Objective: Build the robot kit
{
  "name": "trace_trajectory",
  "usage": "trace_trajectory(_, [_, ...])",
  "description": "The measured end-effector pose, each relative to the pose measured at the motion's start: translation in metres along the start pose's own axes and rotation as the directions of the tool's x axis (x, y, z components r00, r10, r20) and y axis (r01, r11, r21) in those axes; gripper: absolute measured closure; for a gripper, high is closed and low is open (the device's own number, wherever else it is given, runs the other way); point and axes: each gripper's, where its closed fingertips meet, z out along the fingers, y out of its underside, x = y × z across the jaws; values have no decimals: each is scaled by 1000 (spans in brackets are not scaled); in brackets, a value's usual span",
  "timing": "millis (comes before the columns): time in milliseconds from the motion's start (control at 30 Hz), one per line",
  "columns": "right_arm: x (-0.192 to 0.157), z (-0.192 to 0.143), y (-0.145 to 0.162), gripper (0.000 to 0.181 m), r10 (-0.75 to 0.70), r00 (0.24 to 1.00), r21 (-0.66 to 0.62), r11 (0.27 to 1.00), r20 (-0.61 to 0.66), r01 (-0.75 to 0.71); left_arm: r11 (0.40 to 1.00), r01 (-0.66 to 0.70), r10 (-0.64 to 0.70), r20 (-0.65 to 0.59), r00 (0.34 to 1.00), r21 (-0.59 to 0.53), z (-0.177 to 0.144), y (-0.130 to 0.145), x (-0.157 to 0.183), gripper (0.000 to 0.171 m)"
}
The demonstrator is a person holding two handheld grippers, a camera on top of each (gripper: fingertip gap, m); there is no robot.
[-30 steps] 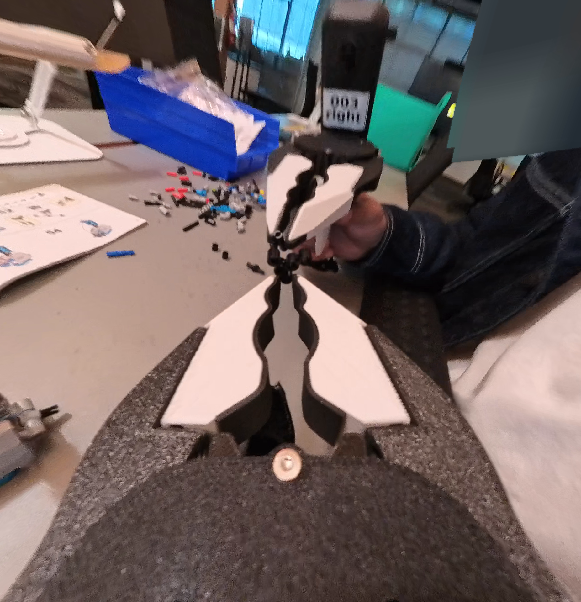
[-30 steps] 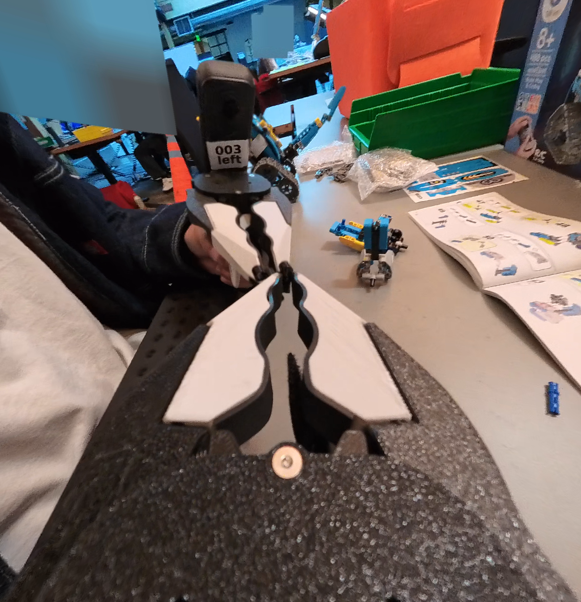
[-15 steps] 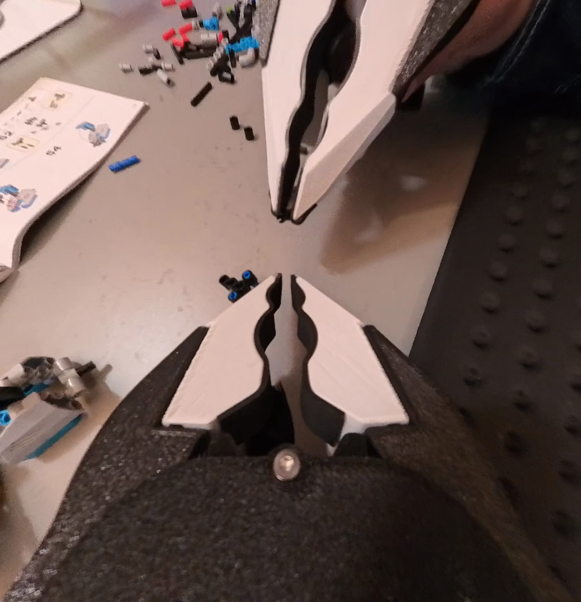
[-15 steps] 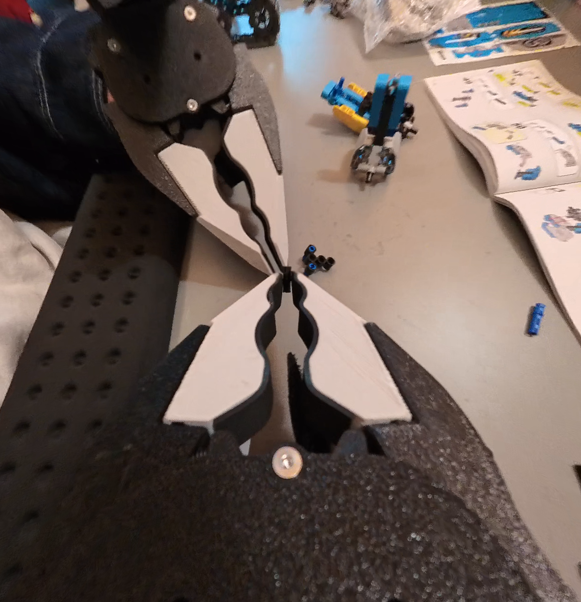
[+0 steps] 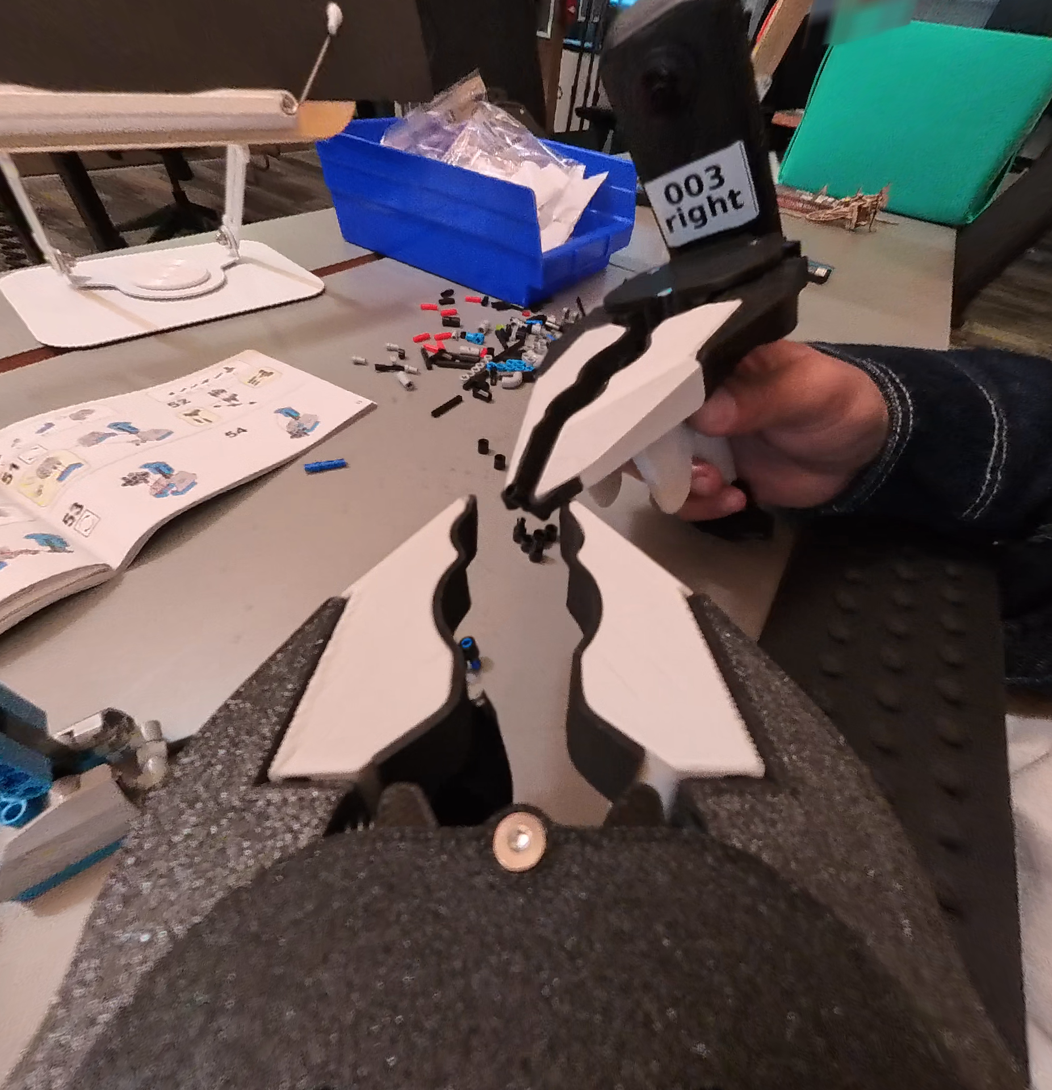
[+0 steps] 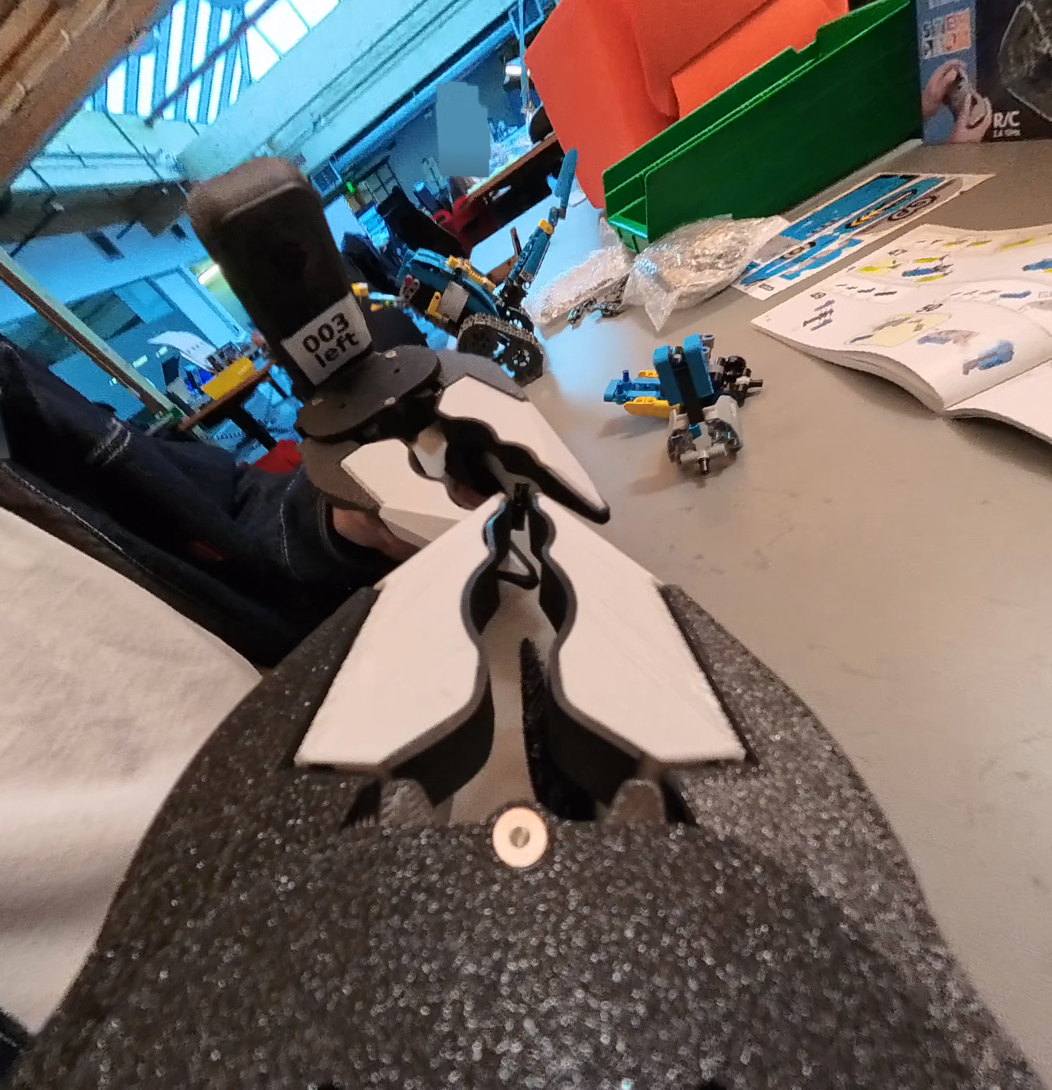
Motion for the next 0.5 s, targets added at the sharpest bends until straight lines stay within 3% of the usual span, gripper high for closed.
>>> trace_trajectory(133, [3,-4,-3,177,-16,999,21,1000,-37,17,998,-64,63,45,997,3,-3,-1,-2,160])
trace_trajectory(367, [7,-8,-1,177,21,999,34,999,-45,-19,981,-194,193,112,975,0,-5,-3,-1,168])
trace_trajectory(500, [12,-6,7,177,53,997,0,999,-52,-53,949,-306,314,155,937,-74,-2,7,-4,168])
